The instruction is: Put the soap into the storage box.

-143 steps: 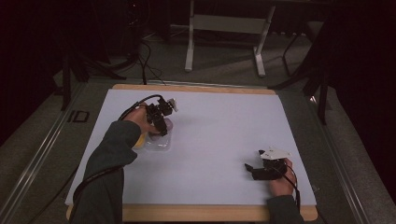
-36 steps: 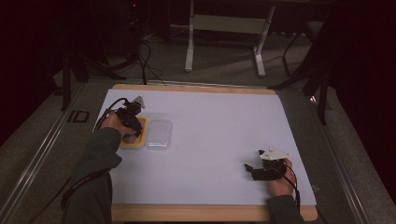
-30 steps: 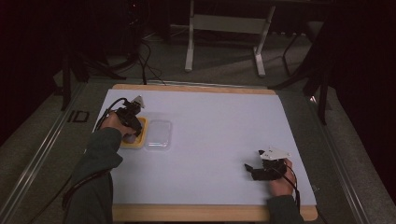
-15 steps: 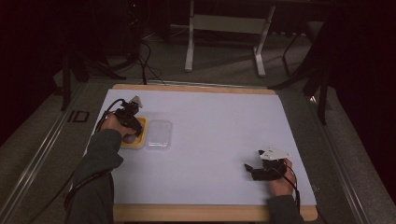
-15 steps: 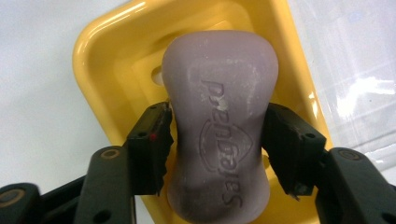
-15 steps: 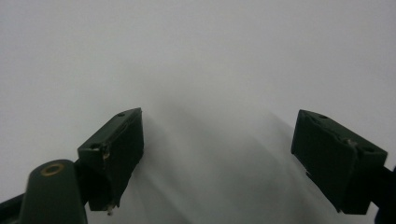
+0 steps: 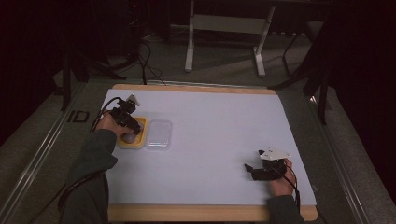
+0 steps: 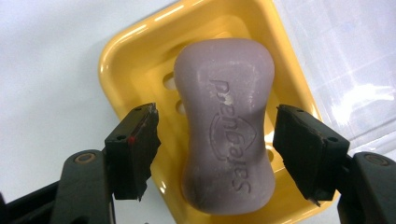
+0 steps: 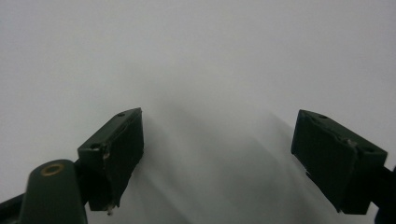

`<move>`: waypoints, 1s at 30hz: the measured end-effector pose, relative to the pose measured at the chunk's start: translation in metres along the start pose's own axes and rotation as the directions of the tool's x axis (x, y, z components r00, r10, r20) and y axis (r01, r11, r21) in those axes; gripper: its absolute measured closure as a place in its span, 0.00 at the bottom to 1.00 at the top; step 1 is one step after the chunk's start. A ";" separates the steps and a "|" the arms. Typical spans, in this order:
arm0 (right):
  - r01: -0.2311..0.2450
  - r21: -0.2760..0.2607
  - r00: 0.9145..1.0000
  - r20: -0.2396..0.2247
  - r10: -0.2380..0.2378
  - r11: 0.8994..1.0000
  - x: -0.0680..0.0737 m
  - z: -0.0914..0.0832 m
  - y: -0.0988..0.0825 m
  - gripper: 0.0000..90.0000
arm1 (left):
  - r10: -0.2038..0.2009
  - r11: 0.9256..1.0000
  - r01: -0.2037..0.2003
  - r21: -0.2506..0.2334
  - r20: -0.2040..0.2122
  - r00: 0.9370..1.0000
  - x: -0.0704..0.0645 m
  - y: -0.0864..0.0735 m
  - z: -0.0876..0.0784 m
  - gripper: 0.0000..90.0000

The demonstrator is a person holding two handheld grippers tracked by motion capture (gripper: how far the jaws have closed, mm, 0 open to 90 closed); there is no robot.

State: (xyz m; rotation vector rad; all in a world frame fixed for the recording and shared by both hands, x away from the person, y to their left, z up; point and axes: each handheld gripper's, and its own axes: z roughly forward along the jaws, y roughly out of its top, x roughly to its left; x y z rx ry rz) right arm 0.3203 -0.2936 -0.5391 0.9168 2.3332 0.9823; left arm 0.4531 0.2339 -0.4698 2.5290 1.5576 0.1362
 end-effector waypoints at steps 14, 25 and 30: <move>0.000 -0.001 1.000 0.001 0.000 1.000 0.000 0.000 0.000 0.19 | 0.044 0.997 -0.044 -0.066 -0.009 0.999 -0.004 -0.003 -0.017 0.35; 0.000 -0.001 1.000 0.001 0.000 1.000 0.000 0.000 0.000 0.19 | 0.108 0.988 -0.110 -0.109 -0.025 0.994 -0.018 -0.002 -0.029 0.37; -0.001 -0.001 1.000 0.000 0.001 1.000 0.000 0.000 0.000 0.19 | 0.175 0.973 -0.180 -0.146 -0.046 0.984 -0.036 -0.004 -0.037 0.38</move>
